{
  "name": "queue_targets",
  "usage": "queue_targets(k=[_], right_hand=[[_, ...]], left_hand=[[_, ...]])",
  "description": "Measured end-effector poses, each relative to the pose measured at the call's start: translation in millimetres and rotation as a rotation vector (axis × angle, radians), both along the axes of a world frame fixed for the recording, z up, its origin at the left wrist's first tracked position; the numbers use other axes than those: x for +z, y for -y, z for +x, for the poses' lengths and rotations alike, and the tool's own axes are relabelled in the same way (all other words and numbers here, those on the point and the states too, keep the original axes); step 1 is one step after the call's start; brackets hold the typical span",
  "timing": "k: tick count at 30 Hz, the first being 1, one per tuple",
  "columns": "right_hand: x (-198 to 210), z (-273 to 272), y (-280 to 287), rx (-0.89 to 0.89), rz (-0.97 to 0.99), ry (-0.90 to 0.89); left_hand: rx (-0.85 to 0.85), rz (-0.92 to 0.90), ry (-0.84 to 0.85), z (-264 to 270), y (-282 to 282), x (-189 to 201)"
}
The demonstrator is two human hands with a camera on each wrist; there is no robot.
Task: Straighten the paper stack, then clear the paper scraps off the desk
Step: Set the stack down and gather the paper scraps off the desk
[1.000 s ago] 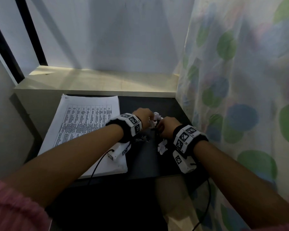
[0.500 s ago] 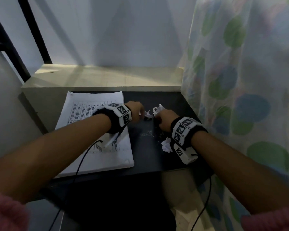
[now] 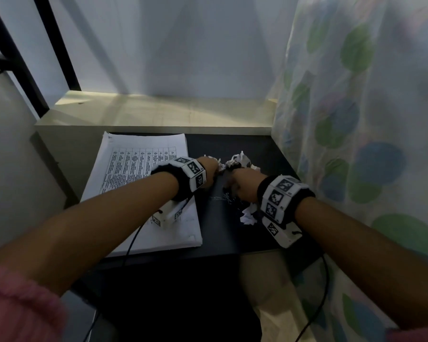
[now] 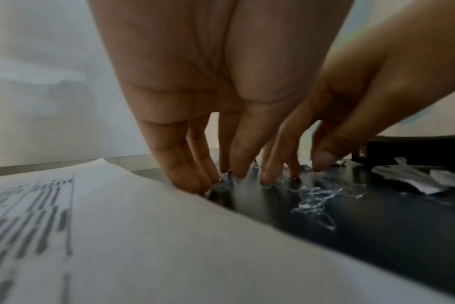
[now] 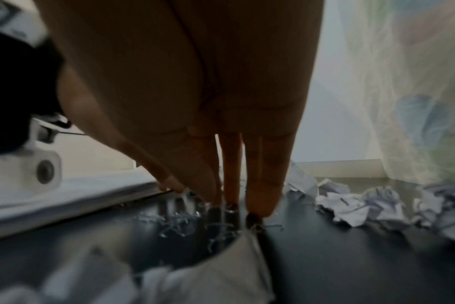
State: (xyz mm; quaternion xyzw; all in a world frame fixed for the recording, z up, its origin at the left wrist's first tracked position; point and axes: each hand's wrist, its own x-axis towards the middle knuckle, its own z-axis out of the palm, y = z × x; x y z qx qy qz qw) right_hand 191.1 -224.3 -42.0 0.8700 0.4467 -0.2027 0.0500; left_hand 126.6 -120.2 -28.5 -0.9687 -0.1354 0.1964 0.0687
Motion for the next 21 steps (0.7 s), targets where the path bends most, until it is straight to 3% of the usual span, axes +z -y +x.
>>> queue_targets(k=[6,13,21], right_hand=[[24.5,5.2,26.1,-0.028,0.161,0.011],[17.3,-22.2,57.1,0.059,0.121,-0.012],[9.8,-13.7,80.5,-0.008,0.044,0.063]], left_hand=[[0.015,-0.006,0.011,-36.7,-0.3,14.4],[-0.033,-0.031,-0.046,-67.9,19.5,-6.3],[0.004,-0.069,0.117,-68.9,58.0,-45.2]])
